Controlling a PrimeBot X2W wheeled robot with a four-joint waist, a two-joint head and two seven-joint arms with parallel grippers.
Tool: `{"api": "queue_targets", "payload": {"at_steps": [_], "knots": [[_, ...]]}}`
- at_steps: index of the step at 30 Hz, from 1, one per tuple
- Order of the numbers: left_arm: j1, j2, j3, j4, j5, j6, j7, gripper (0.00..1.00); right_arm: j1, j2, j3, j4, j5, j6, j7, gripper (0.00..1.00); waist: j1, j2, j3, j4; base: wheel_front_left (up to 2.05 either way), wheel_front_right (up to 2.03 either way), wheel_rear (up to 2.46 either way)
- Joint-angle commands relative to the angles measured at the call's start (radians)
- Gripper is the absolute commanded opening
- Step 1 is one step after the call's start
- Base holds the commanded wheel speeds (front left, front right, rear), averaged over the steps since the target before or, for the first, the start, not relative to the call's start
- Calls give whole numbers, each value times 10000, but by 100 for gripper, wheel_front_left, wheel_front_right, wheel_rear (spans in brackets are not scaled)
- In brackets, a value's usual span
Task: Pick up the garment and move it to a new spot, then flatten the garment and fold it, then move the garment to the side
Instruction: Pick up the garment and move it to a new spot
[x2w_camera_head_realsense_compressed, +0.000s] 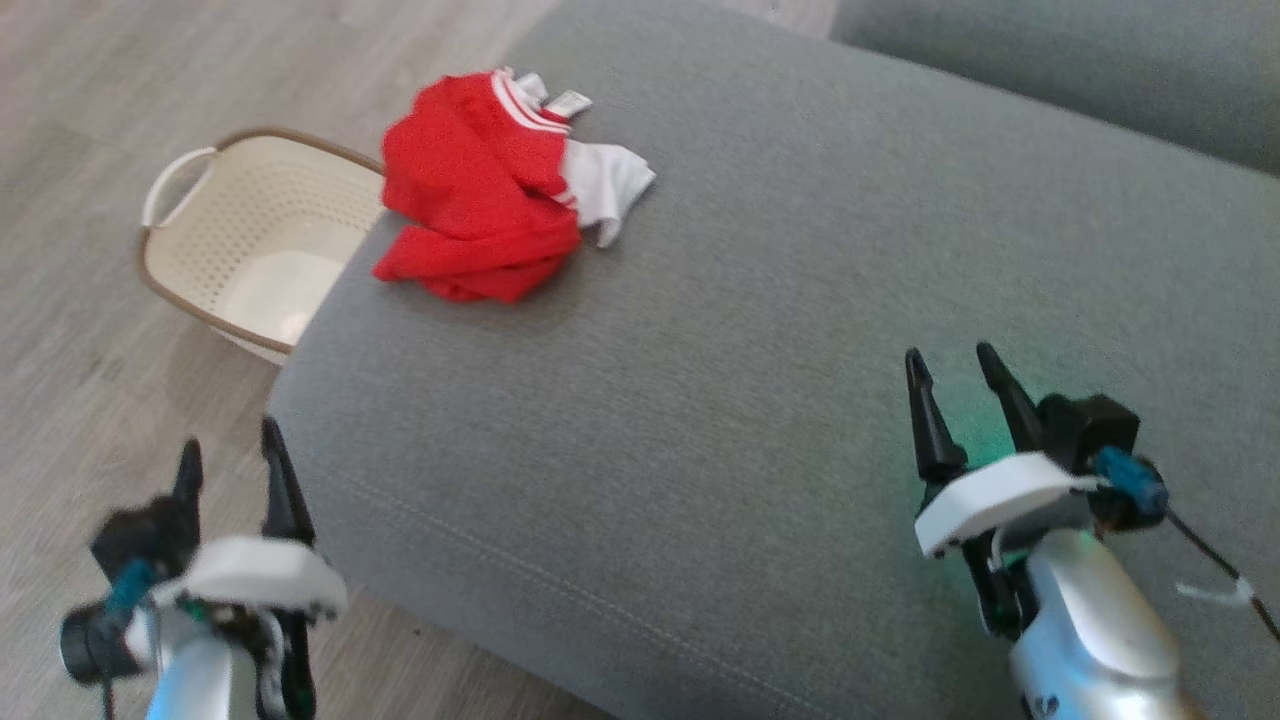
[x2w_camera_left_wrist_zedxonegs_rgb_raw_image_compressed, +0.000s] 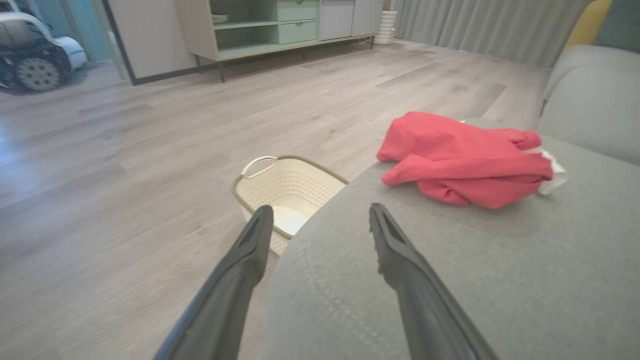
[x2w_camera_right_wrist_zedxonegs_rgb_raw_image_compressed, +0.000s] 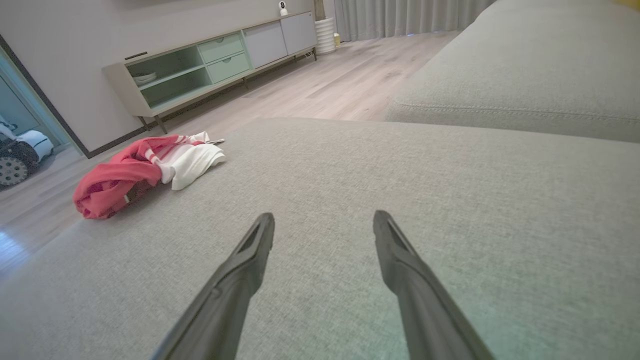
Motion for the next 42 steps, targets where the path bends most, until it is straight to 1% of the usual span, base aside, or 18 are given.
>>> {"api": "queue_targets", "payload": {"at_steps": [1,4,5,8,9,10,14,17,21,26,29,31,32,33,34,37,40,42], "knots": [[-928,95,524,-166,-242,-215,-59,100,-562,1,136,-367,-225,-9,-109,100,0,0,485,-449,0,0,0],[-1625,94,838,177,-495,-618,-59,100,-770,1,54,-484,-535,-9,-109,100,0,0,943,-804,0,0,0],[-1625,94,838,177,-495,-618,-59,100,-770,1,54,-484,-535,-9,-109,100,0,0,943,-804,0,0,0],[-2393,121,1105,636,-525,-1078,-59,100,-1028,1,-16,-667,-824,-9,-109,100,0,0,1441,-1160,0,0,0],[-2923,219,1256,1019,-508,-1413,-59,100,-1219,1,-19,-798,-963,-9,-109,100,0,0,1754,-1396,0,0,0],[-3189,286,1293,1207,-477,-1571,-59,100,-1312,1,-21,-872,-1033,-9,-109,100,0,0,1894,-1499,0,0,0],[-4205,596,1451,2155,-500,-2007,-59,100,-1631,1,99,-1170,-1141,-9,-109,100,0,0,2425,-1953,0,0,0],[-4891,863,1520,2787,-543,-2173,-59,100,-1830,1,161,-1377,-1249,-9,-109,100,0,0,2746,-2277,0,0,0],[-5600,1231,1590,3796,-650,-2270,-59,100,-2028,1,204,-1637,-1321,-9,-109,100,0,0,3092,-2706,0,0,0],[-6261,1640,1543,5148,-546,-2296,-59,100,-2195,1,103,-1936,-1395,-9,-109,100,0,0,3413,-3136,0,0,0],[-6568,1743,1522,6192,-496,-2204,-59,100,-2201,1,4,-2026,-1445,-9,-109,100,0,0,3486,-3334,0,0,0],[-6750,1827,1515,6523,-466,-2184,-59,100,-2184,1,-67,-2069,-1465,-9,-109,100,0,0,3510,-3430,0,0,0],[-6804,1860,1472,6681,-421,-2183,-59,85,-2171,1,-103,-2077,-1462,-9,-109,100,0,0,3502,-3468,0,0,0],[-6846,1902,1426,6789,-361,-2171,-59,36,-2155,1,-143,-2079,-1456,-9,-109,100,0,0,3478,-3502,0,0,0],[-6868,1946,1424,6830,-325,-2113,-59,0,-2136,1,-169,-2070,-1438,-9,-109,100,0,0,3440,-3535,0,0,0],[-6889,2048,1405,6723,-234,-2082,-59,0,-2056,1,-221,-2033,-1310,-9,-109,100,0,0,3223,-3630,0,0,0],[-6888,2131,1426,6207,-142,-2058,-59,0,-1962,1,-185,-2002,-1102,-9,-109,100,0,0,2920,-3749,0,0,0],[-6875,2171,1352,5759,41,-1959,-59,0,-1888,1,-141,-1981,-928,-9,-109,100,0,0,2694,-3846,0,0,0]]}}
